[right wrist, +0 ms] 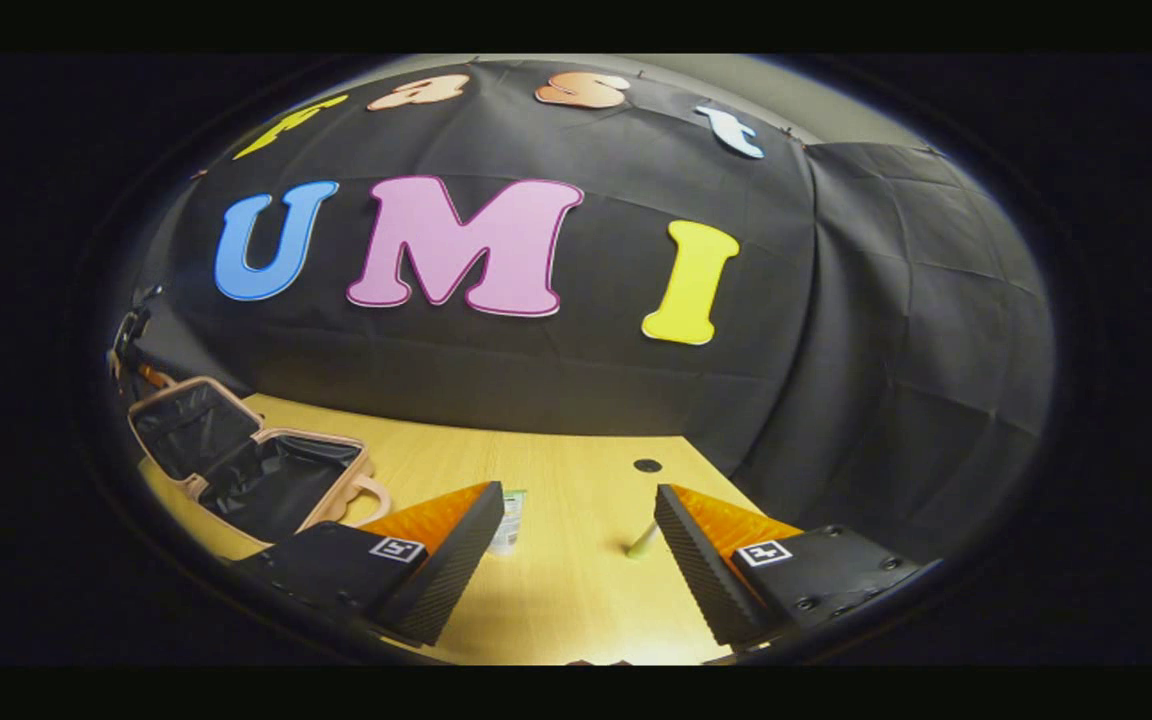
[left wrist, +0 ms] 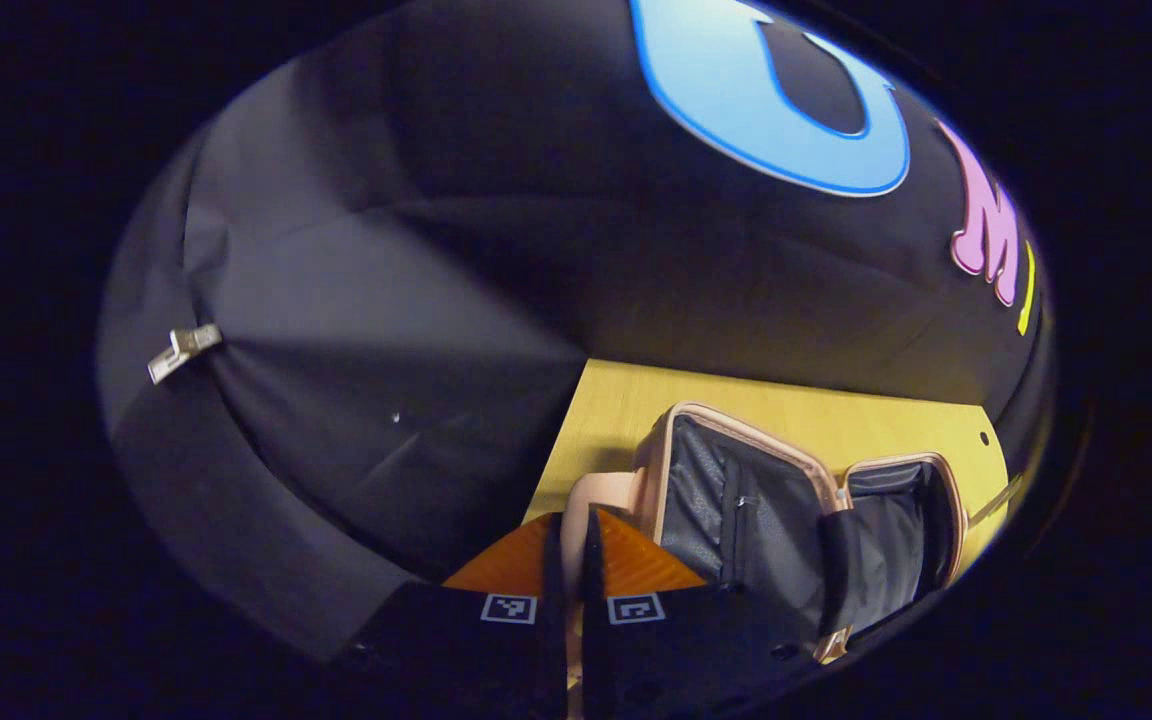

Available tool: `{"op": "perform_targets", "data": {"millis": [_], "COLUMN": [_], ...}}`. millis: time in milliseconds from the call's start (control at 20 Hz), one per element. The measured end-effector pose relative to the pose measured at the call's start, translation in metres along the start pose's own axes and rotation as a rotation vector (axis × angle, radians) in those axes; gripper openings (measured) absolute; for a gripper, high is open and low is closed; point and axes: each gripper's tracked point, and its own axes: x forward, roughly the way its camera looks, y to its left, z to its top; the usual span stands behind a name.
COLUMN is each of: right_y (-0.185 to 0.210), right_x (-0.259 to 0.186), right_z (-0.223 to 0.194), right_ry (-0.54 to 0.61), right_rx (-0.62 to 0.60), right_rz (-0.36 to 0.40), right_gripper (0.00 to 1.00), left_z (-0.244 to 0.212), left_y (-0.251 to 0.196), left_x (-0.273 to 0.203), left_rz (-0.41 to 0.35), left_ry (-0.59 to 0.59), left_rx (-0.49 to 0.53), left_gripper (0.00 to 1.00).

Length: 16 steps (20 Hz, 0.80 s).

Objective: First open the suitcase, pack the skin care products into it, and then close the suitcase.

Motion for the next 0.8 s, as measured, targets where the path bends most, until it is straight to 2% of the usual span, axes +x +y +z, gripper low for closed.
{"op": "perform_targets", "data": {"millis": [100, 200, 250, 350, 400, 450, 650, 750, 800], "right_y": [-0.003, -0.012, -0.016, -0.028, -0.033, -0.04, -0.053, -0.056, -0.058], "right_x": [0.003, 0.007, 0.01, 0.015, 0.018, 0.021, 0.034, 0.042, 0.044], "right_z": [-0.004, -0.004, -0.005, 0.0, 0.004, 0.006, 0.007, -0.001, -0.004], "right_ry": [-0.009, -0.03, -0.035, -0.054, -0.068, -0.076, -0.108, -0.094, -0.09], "right_rx": [-0.005, -0.036, -0.038, -0.027, -0.028, -0.025, -0.022, -0.018, -0.008], "right_rz": [-0.013, -0.032, -0.037, -0.051, -0.053, -0.061, -0.038, -0.016, -0.007], "right_gripper": [0.97, 0.96, 0.96, 0.96, 0.96, 0.96, 0.96, 0.94, 0.94], "left_z": [-0.022, -0.024, -0.019, 0.002, 0.013, 0.033, 0.083, 0.075, 0.064], "left_y": [0.012, 0.026, 0.03, 0.023, 0.005, -0.011, -0.142, -0.213, -0.252], "left_x": [0.018, 0.015, 0.009, -0.018, -0.055, -0.069, -0.183, -0.225, -0.236], "left_rz": [0.017, 0.12, 0.161, 0.189, 0.184, 0.171, 0.048, 0.019, -0.02], "left_ry": [0.04, 0.035, 0.007, -0.084, -0.142, -0.21, -0.501, -0.563, -0.585], "left_rx": [-0.009, 0.075, 0.108, 0.129, 0.133, 0.149, 0.181, 0.201, 0.196], "left_gripper": [0.12, 0.19, 0.4, 0.61, 0.79, 0.97, 0.95, 0.95, 0.95]}}
